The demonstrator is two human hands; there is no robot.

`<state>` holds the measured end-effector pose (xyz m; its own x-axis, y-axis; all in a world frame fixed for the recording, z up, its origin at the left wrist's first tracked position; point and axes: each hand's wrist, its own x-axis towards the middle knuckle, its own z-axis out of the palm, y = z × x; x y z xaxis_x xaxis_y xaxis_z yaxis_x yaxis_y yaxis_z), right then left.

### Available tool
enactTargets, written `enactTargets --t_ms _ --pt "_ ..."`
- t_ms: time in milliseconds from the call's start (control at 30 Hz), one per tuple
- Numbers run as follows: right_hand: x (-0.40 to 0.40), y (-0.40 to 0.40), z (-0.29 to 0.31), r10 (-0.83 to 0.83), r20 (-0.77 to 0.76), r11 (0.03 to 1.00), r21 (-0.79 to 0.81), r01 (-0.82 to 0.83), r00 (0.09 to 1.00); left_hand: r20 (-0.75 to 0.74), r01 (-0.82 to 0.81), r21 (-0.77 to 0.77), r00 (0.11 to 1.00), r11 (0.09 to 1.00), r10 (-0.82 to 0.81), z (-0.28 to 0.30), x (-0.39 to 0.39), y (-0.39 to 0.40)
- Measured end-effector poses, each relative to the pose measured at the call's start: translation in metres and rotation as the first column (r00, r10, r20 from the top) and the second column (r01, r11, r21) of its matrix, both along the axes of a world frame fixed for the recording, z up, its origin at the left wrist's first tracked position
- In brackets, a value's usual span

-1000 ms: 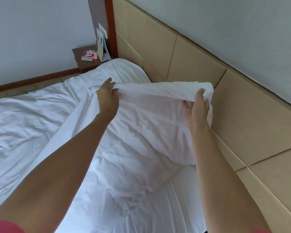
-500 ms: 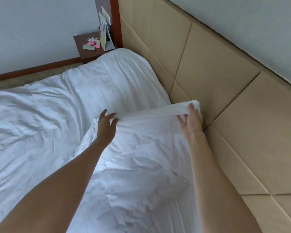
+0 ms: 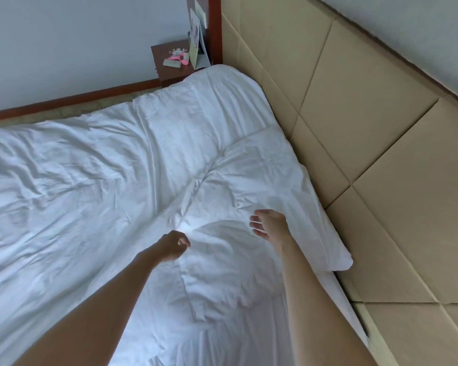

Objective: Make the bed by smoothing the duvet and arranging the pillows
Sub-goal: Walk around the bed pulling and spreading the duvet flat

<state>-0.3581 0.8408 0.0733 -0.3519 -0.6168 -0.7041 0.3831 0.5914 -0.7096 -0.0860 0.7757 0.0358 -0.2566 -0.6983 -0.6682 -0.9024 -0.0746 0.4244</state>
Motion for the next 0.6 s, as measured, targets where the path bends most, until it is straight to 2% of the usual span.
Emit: enactTargets --t_ms 167,333,467,600 --pt "0.047 0.035 -0.025 0.301 -0.212 0.952 0.121 -0.281 0.93 0.055 -0.136 0.119 0.99 0.984 0.13 0.0 0.055 0.071" --pt "0.089 0.073 -0.039 0.566 -0.322 0.824 0.259 -0.504 0.759 0.042 -0.286 0.102 0.958 0.953 0.283 0.0 0.105 0.138" --pt "0.14 0.105 -0.045 0.681 -0.292 0.732 0.299 -0.612 0.671 0.062 -0.38 0.135 0.925 0.915 0.375 -0.009 0.151 0.2" --pt "0.198 0.126 -0.034 0.716 -0.338 0.693 0.237 -0.681 0.611 0.111 -0.481 0.148 0.877 0.864 0.468 -0.009 0.216 0.254"
